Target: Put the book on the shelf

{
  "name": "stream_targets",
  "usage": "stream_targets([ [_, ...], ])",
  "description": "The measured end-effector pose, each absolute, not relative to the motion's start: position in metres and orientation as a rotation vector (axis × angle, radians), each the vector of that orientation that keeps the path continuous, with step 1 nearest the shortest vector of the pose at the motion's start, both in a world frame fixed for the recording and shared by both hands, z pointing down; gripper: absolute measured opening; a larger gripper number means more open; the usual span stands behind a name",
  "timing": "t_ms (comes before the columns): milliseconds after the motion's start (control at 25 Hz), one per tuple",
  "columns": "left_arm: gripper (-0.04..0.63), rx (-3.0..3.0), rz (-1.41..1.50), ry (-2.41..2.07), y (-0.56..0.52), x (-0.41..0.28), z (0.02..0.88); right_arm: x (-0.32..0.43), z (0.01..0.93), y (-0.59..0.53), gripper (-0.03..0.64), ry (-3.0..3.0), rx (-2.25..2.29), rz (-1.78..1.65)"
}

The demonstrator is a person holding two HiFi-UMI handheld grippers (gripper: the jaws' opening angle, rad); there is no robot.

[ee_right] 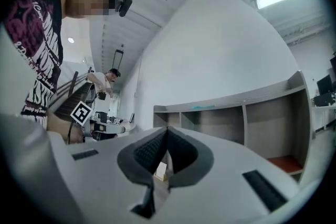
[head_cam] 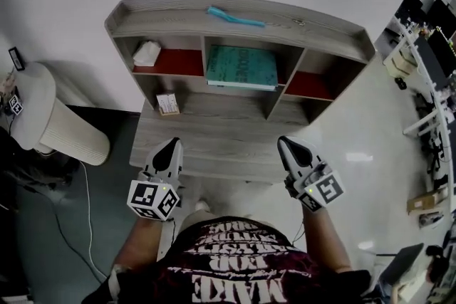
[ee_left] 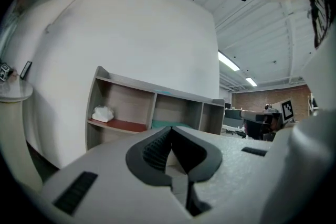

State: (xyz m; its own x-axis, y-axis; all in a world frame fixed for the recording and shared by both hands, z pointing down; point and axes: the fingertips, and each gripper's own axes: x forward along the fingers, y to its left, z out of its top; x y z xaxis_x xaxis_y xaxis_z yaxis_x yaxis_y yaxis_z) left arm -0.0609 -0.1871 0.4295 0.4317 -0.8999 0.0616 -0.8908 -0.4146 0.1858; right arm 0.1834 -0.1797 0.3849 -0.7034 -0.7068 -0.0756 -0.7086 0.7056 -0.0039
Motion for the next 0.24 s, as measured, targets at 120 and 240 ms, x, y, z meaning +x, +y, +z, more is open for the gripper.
stream_targets([
  [120,0.006,2.532,-0.021,-1.635,-0.183,-0.033,0.421,0.202,0.388,-0.188,0.003,2.867,-1.147,0.022],
  [240,0.006,2.640,0.089,-1.680,-0.180,0.007,0.416,0.222,0.393,-0.195,0.003,2.875,-1.132,-0.032],
])
